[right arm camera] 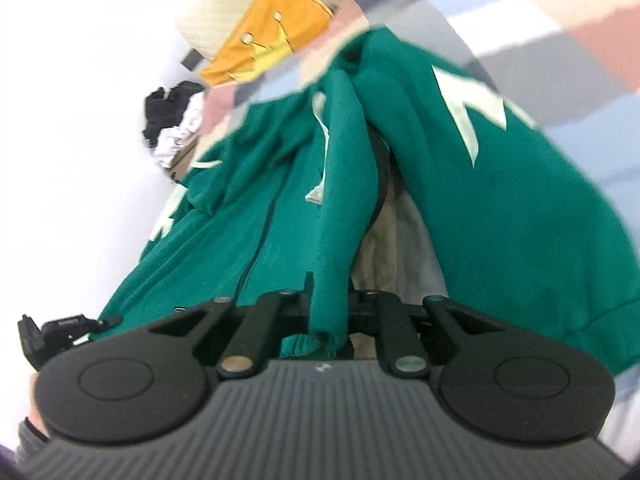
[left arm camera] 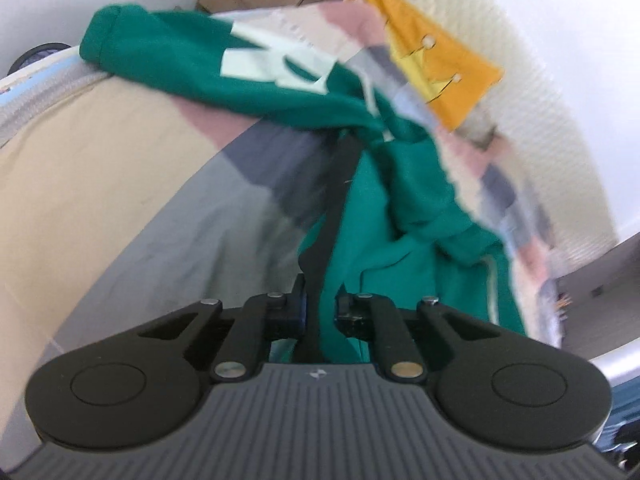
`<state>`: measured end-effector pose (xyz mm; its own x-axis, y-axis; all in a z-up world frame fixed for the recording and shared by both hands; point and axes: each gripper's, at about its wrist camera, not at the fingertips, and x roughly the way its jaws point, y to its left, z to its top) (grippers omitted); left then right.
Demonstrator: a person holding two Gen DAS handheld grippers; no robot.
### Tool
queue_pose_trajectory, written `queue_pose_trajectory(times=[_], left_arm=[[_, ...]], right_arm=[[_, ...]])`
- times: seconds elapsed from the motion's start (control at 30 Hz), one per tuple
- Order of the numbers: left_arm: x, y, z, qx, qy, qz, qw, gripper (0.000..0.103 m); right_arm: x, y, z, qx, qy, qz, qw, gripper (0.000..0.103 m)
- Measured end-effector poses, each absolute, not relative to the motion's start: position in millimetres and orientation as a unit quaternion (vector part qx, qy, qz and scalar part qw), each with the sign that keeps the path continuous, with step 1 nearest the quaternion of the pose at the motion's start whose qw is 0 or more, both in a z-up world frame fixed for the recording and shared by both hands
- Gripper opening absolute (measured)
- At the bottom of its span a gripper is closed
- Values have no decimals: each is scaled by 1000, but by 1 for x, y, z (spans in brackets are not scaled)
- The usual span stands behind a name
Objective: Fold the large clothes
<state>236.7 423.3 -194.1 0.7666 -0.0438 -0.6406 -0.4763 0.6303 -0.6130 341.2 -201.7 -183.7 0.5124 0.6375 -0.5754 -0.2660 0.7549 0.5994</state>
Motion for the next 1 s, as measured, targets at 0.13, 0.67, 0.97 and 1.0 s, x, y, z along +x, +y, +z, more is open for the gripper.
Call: queue_pose_trajectory(times=[0.13, 0.67, 0.97, 1.0], left_arm=[[208, 410, -177, -422, 316, 113, 842, 12], [191, 354, -190, -295, 405, 147, 853, 64], [235, 308, -124, -252, 348, 123, 894, 68], [245, 307, -122, -259, 345, 119, 894, 68]], right_arm=[[320, -222, -155, 198, 400, 276, 851, 12], [293, -204, -192, 119, 473, 240, 839, 30], [299, -218, -169, 165, 433, 229, 856, 67], [302, -217, -167, 181, 426, 236, 854, 67]])
